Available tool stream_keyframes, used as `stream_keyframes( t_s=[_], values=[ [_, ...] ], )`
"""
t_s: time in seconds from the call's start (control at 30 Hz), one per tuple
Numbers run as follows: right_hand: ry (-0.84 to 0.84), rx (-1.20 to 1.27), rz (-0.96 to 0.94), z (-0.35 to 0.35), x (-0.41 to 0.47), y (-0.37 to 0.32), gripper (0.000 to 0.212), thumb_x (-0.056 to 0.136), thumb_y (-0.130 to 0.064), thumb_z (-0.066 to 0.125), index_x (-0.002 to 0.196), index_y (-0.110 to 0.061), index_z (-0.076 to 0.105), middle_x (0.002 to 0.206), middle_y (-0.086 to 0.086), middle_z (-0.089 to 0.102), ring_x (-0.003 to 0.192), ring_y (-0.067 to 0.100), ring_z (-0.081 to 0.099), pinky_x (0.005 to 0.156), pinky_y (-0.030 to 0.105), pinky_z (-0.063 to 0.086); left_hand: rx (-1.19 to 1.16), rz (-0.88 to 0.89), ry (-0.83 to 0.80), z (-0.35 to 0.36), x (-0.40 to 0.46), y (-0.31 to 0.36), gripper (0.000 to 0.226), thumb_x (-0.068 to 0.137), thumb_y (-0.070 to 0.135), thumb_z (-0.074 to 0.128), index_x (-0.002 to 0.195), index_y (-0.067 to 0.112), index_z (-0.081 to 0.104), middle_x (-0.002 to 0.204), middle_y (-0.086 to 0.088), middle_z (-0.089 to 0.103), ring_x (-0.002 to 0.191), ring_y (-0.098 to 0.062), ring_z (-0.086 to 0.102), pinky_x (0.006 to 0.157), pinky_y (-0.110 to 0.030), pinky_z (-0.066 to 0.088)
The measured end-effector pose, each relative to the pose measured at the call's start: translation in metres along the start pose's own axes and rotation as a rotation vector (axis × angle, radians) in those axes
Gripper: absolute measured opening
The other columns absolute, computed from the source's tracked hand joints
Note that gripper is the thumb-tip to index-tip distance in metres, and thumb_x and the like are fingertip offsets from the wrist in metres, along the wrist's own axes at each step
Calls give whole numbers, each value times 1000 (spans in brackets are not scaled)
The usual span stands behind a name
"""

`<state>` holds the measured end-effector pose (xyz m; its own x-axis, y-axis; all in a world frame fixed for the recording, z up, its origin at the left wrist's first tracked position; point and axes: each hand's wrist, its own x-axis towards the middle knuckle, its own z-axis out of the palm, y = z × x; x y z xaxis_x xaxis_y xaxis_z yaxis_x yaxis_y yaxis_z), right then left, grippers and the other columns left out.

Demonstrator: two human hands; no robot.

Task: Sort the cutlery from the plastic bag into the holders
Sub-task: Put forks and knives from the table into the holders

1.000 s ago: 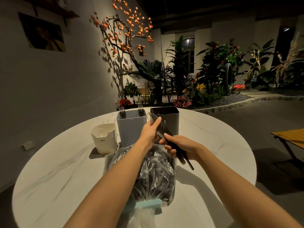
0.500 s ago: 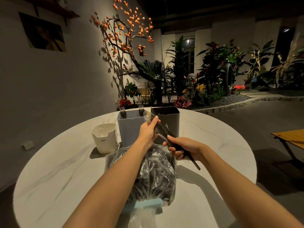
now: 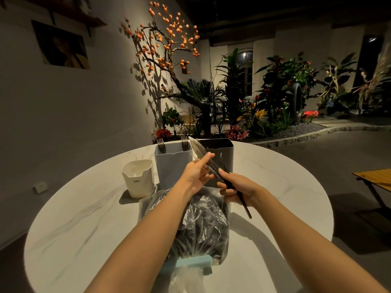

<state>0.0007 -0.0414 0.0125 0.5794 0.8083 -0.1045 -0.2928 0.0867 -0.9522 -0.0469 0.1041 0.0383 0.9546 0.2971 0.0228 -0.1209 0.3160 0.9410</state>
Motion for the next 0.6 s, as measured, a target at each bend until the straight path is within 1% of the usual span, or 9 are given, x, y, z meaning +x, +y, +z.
stream_keyframes(
  t_s=[0.07, 0.1, 0.17, 0.27, 0.33, 0.43, 0.53, 0.6],
  values=[
    [-3, 18, -8, 1, 0, -1, 28, 101, -37, 42, 92, -12, 51, 58, -2, 47, 38, 5, 31, 39, 16, 27, -24, -8, -37, -3, 3, -1, 32, 92, 28, 63, 117, 9, 67, 63, 3, 42, 50, -5, 42, 42, -16, 43],
    [-7, 22, -8, 1, -1, -1, 28, 101, -37, 42, 92, -12, 51, 59, -1, 48, 38, 5, 31, 39, 17, 27, -31, -8, -45, -4, 3, -1, 29, 92, 29, 63, 114, 10, 69, 64, 3, 41, 53, -5, 40, 43, -15, 43],
    [-12, 20, 0, 1, -1, 0, 28, 101, -38, 42, 93, -13, 51, 62, 0, 48, 39, 5, 32, 40, 17, 27, -40, -3, -30, -6, 5, -3, 22, 92, 29, 63, 104, 12, 71, 60, 3, 41, 54, -7, 36, 43, -15, 44],
    [-6, 10, 20, 2, 1, 1, 28, 101, -38, 40, 98, -13, 52, 65, 0, 49, 41, 5, 32, 42, 16, 26, -22, 18, 17, -7, 9, -6, 18, 94, 27, 60, 94, 11, 69, 59, 1, 42, 56, -9, 38, 44, -15, 47],
    [6, -6, 29, 1, 2, 2, 28, 102, -39, 39, 103, -13, 52, 66, 0, 49, 41, 4, 33, 42, 15, 25, 6, 42, 19, -6, 10, -6, 18, 96, 25, 58, 93, 10, 68, 58, 1, 39, 51, -7, 37, 44, -15, 47],
    [17, -31, 41, 3, 3, 2, 29, 102, -39, 38, 107, -13, 50, 66, 0, 49, 42, 4, 33, 42, 15, 24, 60, 65, 33, -7, 11, -6, 19, 99, 23, 53, 92, 10, 65, 48, 6, 40, 36, -2, 35, 41, -14, 44],
    [17, -46, 48, 4, 4, 1, 31, 102, -40, 37, 107, -13, 52, 65, 0, 47, 43, 5, 32, 41, 15, 24, 137, 68, 18, -11, 15, -6, 19, 98, 28, 55, 96, 13, 67, 62, 2, 41, 40, -3, 32, 43, -15, 41],
    [18, -64, 53, 4, 4, 1, 35, 102, -42, 37, 108, -11, 54, 64, -1, 45, 43, 5, 30, 41, 15, 23, 165, 62, 9, -13, 17, -6, 18, 97, 27, 56, 96, 14, 67, 58, 6, 39, 40, -3, 30, 44, -16, 36]
  ],
)
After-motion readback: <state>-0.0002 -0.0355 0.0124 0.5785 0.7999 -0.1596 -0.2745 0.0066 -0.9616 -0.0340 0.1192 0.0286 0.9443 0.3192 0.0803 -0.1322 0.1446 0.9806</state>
